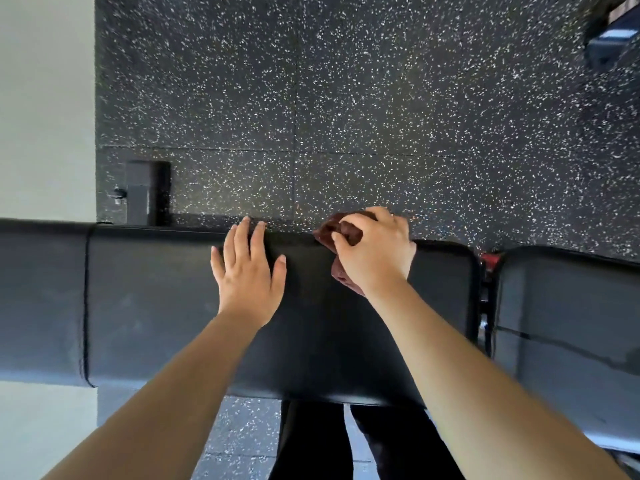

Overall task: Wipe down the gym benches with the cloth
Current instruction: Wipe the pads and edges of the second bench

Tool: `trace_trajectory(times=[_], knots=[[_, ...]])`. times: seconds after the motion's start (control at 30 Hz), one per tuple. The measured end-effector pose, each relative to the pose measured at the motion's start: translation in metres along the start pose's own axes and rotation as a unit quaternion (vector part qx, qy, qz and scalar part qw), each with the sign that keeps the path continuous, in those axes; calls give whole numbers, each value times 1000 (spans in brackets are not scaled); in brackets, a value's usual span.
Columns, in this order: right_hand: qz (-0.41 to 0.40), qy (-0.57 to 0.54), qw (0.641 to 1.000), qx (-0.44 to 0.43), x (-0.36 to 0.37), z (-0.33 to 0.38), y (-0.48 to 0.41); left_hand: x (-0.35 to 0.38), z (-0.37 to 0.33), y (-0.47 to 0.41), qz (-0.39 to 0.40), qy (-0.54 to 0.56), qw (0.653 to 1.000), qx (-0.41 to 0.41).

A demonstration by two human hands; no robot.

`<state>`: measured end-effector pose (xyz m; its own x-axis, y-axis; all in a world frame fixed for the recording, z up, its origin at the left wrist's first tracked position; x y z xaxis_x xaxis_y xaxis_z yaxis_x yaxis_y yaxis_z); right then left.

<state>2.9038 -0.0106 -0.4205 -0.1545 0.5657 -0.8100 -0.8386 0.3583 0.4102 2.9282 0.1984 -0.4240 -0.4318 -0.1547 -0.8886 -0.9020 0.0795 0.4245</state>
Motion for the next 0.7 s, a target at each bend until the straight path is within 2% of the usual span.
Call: trace_trajectory(times=[0.13, 0.23, 0.37, 0.57, 0.7], knots=[[43, 3, 999, -33, 32, 58, -5, -12, 36, -17, 13, -16, 1000, -5], [46, 11, 998, -42, 38, 66, -6, -9, 42, -21, 38, -42, 998, 11], [30, 16, 999, -28, 24, 39, 1, -1, 23, -17, 71, -65, 995, 34], [-59, 31, 998, 20, -22, -31, 23, 16, -41, -4, 120, -94, 981, 120], [-56, 38, 997, 48, -49, -76, 28, 26, -72, 2, 138, -115, 974, 136]])
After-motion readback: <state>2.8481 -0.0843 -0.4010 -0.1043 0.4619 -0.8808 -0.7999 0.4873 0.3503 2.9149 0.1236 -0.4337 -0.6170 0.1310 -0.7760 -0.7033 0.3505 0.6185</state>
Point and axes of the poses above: each hand's wrist, its own y-axis away from the middle knuckle, its own x-axis out of the palm, z = x × y, the point moved 9 cm from there along -y, towards the middle knuckle, and after that the axes turned 6 degrees about -x, right-handed, at the moved point
